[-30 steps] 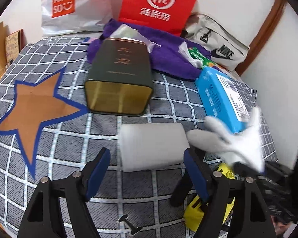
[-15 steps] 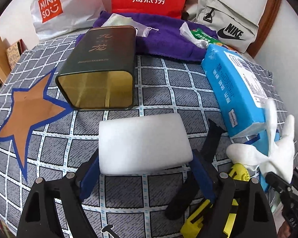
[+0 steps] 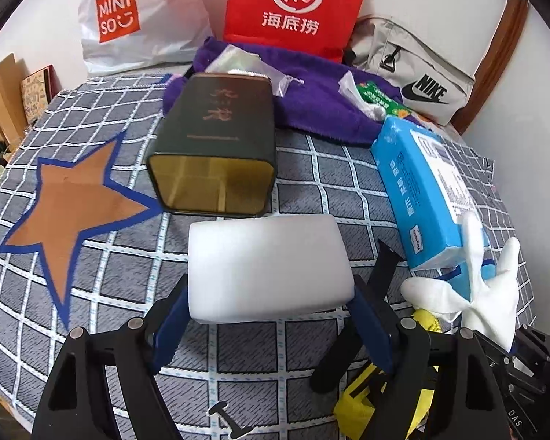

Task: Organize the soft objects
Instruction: 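Carry the glove in the right tool and the foam block in the left tool over the towel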

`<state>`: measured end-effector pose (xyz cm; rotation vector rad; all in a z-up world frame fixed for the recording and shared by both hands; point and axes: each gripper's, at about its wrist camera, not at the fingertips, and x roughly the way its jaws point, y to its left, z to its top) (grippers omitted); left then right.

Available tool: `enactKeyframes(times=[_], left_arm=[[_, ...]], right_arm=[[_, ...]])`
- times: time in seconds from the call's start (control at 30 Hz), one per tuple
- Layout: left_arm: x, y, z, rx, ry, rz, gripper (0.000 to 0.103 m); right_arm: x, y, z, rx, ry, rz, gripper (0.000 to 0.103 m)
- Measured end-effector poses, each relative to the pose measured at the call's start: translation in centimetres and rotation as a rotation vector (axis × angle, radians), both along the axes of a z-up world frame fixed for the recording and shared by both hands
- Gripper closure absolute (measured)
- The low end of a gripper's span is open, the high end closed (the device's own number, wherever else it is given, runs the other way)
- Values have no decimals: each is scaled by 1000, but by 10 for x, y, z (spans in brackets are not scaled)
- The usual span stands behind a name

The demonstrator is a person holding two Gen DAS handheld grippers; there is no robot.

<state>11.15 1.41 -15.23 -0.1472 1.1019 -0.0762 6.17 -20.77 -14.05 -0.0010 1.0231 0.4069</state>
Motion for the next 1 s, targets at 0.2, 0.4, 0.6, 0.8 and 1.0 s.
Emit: enactKeyframes(times=[0.2,0.4,0.6,0.8,1.0], left_arm=[[-6,8,15,1,-27,18,23],[-8,15,35,-7,-61,32,23],[-8,19,55,-8,-103,26,23],[-4,24,72,-11,-129,41,23],[6,29,87,-9,-152,50,23]], right_arm=[[-7,3,22,10,-47,7,89],[-6,2,47,18,-107,6,89],[-1,3,68,27,-152,-1,89],[11,5,84,36,-178,-11,89],[26,5,98,39,-200,-16,89]])
